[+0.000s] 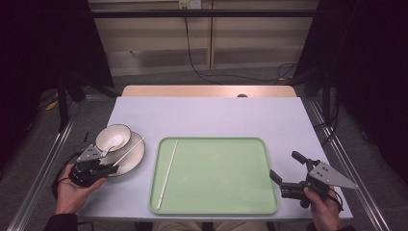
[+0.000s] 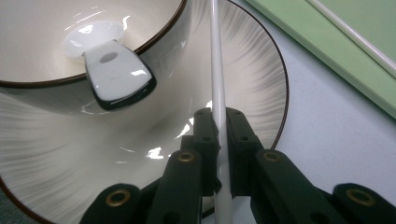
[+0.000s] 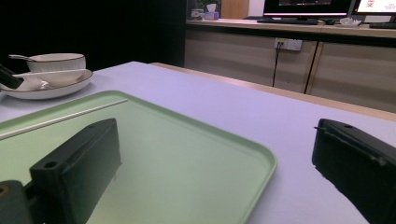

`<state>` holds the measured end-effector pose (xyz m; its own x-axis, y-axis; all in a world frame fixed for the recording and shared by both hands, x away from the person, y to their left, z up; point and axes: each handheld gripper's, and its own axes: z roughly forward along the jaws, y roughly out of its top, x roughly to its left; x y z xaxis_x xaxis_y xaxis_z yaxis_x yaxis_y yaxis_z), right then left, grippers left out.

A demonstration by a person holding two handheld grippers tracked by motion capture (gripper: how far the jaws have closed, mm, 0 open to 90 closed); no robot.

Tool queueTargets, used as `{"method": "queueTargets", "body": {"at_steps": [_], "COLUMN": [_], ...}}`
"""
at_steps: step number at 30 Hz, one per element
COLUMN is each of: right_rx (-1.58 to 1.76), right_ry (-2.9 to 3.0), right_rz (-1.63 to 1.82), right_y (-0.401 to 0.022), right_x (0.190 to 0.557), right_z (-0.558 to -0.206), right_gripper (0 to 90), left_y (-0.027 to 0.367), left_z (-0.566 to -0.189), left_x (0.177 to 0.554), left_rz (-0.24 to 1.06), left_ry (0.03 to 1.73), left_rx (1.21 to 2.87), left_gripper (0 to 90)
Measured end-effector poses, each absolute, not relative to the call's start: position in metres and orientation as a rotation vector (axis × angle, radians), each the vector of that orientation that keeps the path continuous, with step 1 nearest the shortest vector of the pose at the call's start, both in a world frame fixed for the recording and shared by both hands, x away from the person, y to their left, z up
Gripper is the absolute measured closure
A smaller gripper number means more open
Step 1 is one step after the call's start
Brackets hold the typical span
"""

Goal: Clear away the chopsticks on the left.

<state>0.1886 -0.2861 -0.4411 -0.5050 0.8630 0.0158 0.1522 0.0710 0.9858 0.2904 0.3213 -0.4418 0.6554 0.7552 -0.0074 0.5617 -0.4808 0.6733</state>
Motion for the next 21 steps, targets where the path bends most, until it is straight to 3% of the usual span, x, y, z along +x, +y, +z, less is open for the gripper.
{"method": "queueTargets", "body": {"at_steps": [8, 21], "right_rx": [1.013, 1.009], "right_ry": [1.737, 1.738], "right_rz": [1.482, 1.485], "right_y": [-0.286, -0.286], "right_x": [0.188, 0.188], "right_z": [-0.441, -0.441], "right_gripper": [0.7, 0.7], "left_y": [0.330, 0.302], "left_z": [-0.437, -0.429], "left_x": [0.274, 0.253], "left_rz": [0.390, 0.373], "left_ry": [1.063, 1.178], "left_rx": [2.171, 2.070], "left_gripper": [84.6, 84.7]}}
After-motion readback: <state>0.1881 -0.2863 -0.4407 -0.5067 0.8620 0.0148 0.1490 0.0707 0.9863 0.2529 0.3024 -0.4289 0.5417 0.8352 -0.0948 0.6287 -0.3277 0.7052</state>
